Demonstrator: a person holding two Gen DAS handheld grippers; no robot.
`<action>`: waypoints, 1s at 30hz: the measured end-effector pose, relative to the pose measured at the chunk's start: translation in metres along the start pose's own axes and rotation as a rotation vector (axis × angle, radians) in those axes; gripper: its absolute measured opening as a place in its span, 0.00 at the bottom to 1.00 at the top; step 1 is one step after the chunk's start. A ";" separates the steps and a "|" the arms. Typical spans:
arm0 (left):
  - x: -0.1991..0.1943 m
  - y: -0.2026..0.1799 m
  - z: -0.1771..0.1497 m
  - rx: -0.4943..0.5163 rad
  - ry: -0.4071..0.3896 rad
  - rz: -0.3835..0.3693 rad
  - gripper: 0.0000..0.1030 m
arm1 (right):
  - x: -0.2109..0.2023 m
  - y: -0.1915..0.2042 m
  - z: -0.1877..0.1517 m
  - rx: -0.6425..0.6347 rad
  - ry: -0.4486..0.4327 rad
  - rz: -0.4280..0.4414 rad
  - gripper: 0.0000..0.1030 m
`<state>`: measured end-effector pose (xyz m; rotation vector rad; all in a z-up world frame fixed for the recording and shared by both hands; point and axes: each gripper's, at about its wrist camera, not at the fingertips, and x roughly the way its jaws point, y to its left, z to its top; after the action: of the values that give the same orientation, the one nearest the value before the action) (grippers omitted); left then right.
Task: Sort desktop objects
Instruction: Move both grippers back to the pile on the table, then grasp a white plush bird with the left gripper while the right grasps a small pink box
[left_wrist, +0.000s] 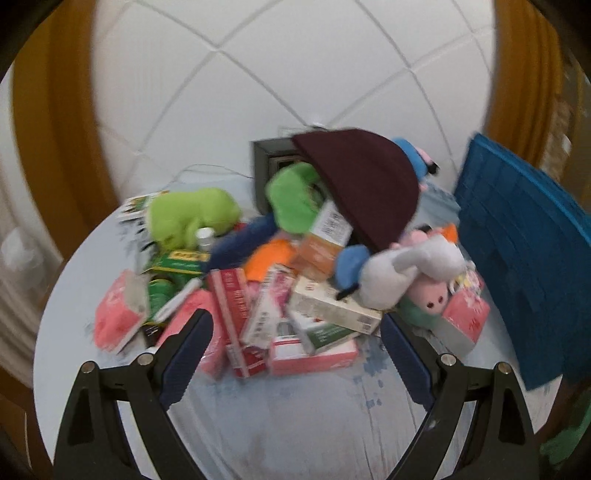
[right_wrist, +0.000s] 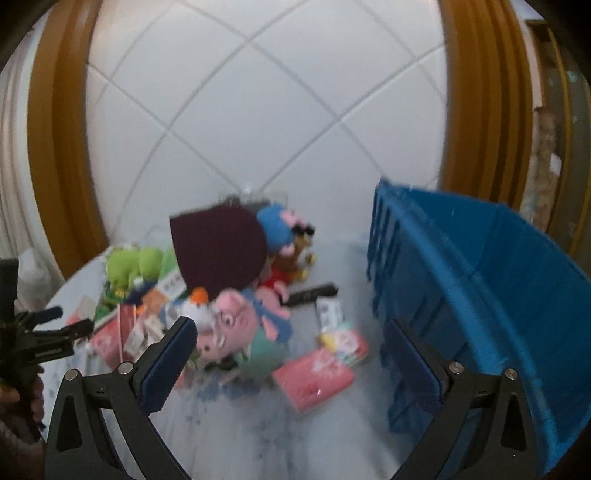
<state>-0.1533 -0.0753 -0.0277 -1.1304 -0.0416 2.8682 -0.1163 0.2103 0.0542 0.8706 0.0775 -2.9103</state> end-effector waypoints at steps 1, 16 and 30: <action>0.005 -0.005 0.001 0.018 0.002 -0.010 0.90 | 0.004 0.000 -0.003 0.000 0.015 -0.003 1.00; 0.108 -0.086 0.032 0.259 0.074 -0.035 0.90 | 0.085 -0.027 -0.002 0.038 0.167 0.014 1.00; 0.090 -0.029 0.054 0.067 0.023 -0.069 0.49 | 0.168 -0.002 -0.008 0.035 0.326 0.119 1.00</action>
<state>-0.2549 -0.0405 -0.0479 -1.1271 0.0160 2.7739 -0.2516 0.1985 -0.0452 1.3001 -0.0006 -2.6429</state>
